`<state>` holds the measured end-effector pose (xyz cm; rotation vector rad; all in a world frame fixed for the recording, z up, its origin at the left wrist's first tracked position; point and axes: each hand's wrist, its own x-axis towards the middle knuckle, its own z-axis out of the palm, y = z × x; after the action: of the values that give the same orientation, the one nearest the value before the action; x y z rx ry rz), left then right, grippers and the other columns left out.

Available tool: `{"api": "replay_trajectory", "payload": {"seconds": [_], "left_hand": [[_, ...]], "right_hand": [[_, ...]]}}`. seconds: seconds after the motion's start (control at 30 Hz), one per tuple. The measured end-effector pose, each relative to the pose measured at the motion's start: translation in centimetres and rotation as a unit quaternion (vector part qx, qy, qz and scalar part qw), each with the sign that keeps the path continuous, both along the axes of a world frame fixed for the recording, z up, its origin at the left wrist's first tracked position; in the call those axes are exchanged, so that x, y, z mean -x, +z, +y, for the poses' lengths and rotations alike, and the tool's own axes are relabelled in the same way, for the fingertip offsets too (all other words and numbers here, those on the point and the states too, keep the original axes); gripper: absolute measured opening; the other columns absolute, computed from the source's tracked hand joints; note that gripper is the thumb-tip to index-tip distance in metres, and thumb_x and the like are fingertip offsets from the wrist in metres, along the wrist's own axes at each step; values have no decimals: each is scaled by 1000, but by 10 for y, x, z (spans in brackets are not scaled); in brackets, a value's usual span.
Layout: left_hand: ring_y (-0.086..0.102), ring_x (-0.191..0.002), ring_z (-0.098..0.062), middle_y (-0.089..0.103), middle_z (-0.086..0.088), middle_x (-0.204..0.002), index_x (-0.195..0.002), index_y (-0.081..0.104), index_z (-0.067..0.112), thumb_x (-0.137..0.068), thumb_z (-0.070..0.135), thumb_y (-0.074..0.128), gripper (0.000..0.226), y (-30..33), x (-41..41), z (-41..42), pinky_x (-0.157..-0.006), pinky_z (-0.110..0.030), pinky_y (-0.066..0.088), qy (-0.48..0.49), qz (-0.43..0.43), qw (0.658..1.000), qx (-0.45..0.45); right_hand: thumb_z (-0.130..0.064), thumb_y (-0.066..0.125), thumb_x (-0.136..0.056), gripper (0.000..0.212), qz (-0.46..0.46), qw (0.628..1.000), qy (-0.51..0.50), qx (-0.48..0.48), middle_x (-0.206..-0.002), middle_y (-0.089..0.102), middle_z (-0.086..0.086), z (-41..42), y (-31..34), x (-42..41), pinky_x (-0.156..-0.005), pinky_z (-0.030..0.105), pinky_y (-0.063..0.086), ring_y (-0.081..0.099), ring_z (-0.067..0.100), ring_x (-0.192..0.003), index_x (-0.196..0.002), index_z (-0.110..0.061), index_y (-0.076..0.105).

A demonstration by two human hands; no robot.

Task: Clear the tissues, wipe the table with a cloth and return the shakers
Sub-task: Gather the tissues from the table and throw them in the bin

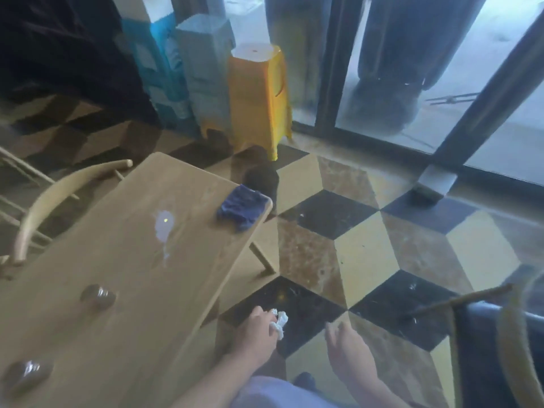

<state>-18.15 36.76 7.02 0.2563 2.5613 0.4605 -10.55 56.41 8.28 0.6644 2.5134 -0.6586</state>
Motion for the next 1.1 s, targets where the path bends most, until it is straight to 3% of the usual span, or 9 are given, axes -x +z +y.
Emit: {"api": "replay_trajectory", "payload": {"seconds": [0.1, 0.23, 0.33, 0.47, 0.7, 0.77, 0.8, 0.9, 1.1], "left_hand": [[51, -73, -18, 48, 5, -94, -89, 56, 26, -91, 33, 42, 16, 7, 19, 35, -59, -31, 31, -28, 11, 1000, -4], [52, -75, -20, 50, 3, -93, -90, 53, 27, -89, 33, 41, 13, 2, 55, 74, -61, -34, 41, -53, -5, 998, -27], [56, -84, -21, 53, 4, -98, -106, 53, 35, -89, 30, 41, 21, -12, 94, 107, -72, -35, 48, -60, -14, 997, -51], [54, -116, -22, 52, 3, -133, -145, 35, 33, -90, 23, 48, 57, -27, 161, 153, -87, -30, 45, -57, -17, 994, -88], [56, -75, -21, 50, 4, -87, -90, 62, 30, -89, 25, 42, 21, -22, 271, 201, -68, -33, 50, -41, -5, 992, -115], [55, -73, -20, 52, 3, -86, -89, 64, 29, -91, 27, 46, 18, -24, 296, 205, -65, -31, 46, -26, -1, 993, -113], [56, -74, -19, 54, 2, -87, -91, 65, 29, -92, 27, 48, 17, -24, 304, 207, -65, -32, 47, -14, 1, 993, -115], [59, -83, -18, 59, 2, -93, -106, 68, 28, -92, 29, 53, 21, -28, 318, 204, -74, -36, 51, 38, 4, 990, -133], [57, -82, -20, 56, 2, -92, -105, 69, 23, -97, 29, 44, 27, -34, 359, 209, -75, -37, 50, 128, 14, 987, -96]], "right_hand": [[-25, 33, -102, 23, -15, 999, -33, 33, -84, 42, -4, 24, -1, 1, -70, 31, 40, 50, 14, -71, -112, -14, 50], [-9, 35, -99, 24, -74, 982, -131, 117, -118, 57, 15, 57, -21, 18, -78, 33, 44, 61, 27, -106, -122, -9, 37], [-3, 42, -89, 37, -98, 978, -144, 117, -107, 61, 10, 89, -30, 41, -74, 32, 52, 60, 21, -83, -123, -13, 36], [-7, 40, -89, 19, -95, 981, -162, 52, -95, 61, 3, 135, -27, 82, -64, 33, 44, 57, 27, -83, -101, -22, 35], [-22, 53, -85, 7, -74, 990, -111, -34, -79, 41, -2, 207, -30, 157, -53, 38, 42, 50, 27, -67, -82, -16, 53], [-7, 51, -82, 12, -67, 994, -89, -10, -86, 53, 8, 222, -32, 186, -58, 41, 48, 54, 35, -68, -84, -9, 63], [-5, 41, -89, 28, -49, 992, -116, -15, -99, 58, 13, 229, -34, 203, -70, 39, 48, 58, 36, -82, -105, -7, 63], [-7, 37, -98, 50, -65, 991, -109, 34, -118, 61, 14, 239, -27, 256, -78, 31, 45, 58, 27, -101, -147, -8, 34], [-6, 46, -95, 23, -50, 993, -74, 77, -106, 61, 14, 262, -23, 368, -80, 34, 47, 54, 23, -87, -116, -11, 52]]}}
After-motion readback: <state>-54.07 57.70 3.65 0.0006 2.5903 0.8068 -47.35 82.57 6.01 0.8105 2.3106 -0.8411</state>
